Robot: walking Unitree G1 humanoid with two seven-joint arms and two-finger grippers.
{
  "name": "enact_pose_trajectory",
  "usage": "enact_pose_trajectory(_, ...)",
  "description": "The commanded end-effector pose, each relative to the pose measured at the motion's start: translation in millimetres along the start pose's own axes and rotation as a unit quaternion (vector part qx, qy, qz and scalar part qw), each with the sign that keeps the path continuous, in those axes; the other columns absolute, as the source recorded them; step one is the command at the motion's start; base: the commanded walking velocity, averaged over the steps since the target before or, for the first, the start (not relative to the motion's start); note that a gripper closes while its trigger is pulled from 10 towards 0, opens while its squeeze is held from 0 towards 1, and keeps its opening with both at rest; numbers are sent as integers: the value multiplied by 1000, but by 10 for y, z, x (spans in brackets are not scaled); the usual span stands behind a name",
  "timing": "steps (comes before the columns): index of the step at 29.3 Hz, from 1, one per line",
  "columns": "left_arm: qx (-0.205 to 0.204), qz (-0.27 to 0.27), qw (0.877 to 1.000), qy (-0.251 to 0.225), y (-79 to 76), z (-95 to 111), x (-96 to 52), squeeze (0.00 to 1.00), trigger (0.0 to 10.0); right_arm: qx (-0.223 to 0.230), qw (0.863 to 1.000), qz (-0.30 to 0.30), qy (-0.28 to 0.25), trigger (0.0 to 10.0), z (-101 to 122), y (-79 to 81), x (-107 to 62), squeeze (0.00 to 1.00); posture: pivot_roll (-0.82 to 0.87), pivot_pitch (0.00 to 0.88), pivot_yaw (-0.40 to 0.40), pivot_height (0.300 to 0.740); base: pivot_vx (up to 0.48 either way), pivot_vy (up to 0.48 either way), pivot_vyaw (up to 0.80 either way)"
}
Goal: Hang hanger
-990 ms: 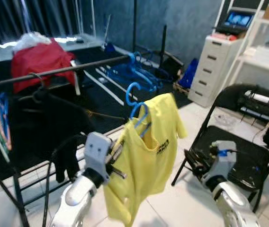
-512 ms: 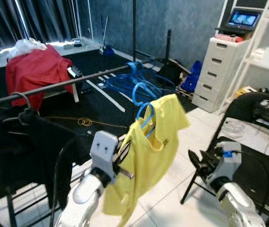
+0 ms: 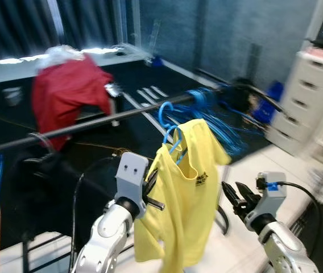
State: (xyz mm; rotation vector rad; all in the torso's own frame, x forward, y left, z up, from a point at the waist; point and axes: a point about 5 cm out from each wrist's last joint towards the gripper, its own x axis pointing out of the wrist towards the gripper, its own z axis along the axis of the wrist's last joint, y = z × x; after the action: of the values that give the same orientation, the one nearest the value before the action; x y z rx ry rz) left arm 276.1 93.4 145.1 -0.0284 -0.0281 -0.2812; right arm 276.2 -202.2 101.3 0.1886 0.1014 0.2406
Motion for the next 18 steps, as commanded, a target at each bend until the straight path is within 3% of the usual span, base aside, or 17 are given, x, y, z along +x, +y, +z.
enact_pose_trajectory(1,-2,15,1000,-9,6,77,30,0,10000,-4,1000,-18,11,10000,-36,-95,-69,0,-104,0,-23,740,480,0,0)
enact_pose_trajectory(3,-29,58,998,-5,72,101,40,0,10000,0,1000,-25,9,10000,-35,-114,-73,0,-106,0,-24,740,231,0,0)
enact_pose_trajectory(6,-18,72,997,30,94,36,34,0,10000,0,1000,-29,12,10000,-32,-132,-79,0,-109,0,-24,740,0,0,0)
enact_pose_trajectory(12,-43,75,995,51,62,0,-62,0,10000,-1,999,-31,16,10000,-28,-163,-103,0,-108,0,-30,740,0,0,0)
enact_pose_trajectory(18,-47,109,987,109,72,-89,-131,0,10000,1,999,-30,18,10000,-35,-148,-88,0,-105,0,-32,740,0,0,0)
